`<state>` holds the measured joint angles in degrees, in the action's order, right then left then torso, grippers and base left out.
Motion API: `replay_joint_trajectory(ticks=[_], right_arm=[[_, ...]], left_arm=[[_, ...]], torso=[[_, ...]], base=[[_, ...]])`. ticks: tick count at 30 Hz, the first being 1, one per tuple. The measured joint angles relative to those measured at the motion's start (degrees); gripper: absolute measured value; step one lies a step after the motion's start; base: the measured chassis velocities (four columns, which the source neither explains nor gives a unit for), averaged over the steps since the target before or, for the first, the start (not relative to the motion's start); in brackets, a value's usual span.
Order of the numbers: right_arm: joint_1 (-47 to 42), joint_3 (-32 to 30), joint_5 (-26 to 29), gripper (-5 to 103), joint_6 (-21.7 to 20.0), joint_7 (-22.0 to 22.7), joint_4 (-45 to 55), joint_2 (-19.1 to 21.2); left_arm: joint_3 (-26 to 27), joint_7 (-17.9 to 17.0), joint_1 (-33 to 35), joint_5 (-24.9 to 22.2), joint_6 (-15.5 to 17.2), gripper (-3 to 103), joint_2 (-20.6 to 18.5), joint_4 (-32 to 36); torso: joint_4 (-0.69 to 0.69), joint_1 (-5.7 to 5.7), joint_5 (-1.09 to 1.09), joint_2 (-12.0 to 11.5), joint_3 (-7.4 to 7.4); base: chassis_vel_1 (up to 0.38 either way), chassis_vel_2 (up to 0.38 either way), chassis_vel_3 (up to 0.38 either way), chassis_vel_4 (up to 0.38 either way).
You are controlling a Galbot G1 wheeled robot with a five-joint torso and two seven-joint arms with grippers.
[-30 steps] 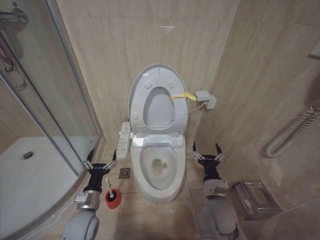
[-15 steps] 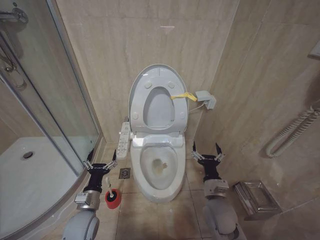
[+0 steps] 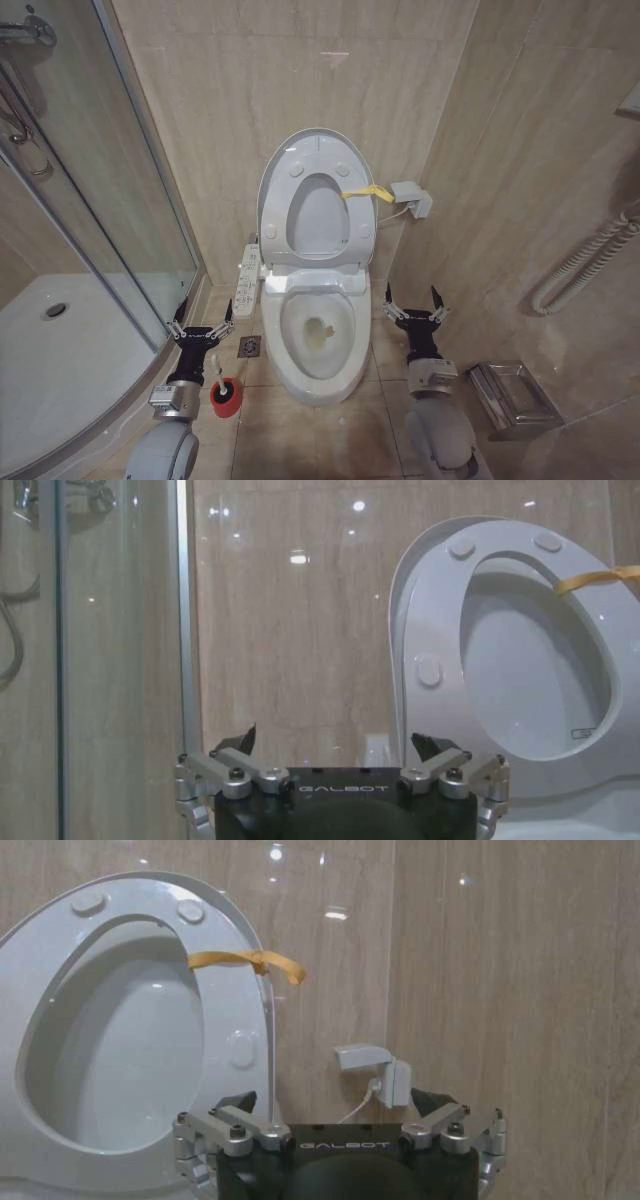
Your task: Open the toilet lid, clean the toilet bowl with a toilet brush, close the toilet lid, and flush.
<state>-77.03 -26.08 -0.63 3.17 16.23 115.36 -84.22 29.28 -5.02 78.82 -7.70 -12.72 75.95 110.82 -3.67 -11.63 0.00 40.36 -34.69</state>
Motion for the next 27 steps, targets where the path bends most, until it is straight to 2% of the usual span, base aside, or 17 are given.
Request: replay_joint_trajectory(ticks=[27], right_arm=[[0.0, 0.0, 0.0, 100, 0.0, 0.0, 0.0, 0.0]], left_arm=[[0.0, 0.0, 0.0, 0.0, 0.0, 100, 0.0, 0.0]], torso=[[0.00, 0.00, 0.00, 0.0, 0.00]], base=[[0.000, 0.000, 0.000, 0.000]])
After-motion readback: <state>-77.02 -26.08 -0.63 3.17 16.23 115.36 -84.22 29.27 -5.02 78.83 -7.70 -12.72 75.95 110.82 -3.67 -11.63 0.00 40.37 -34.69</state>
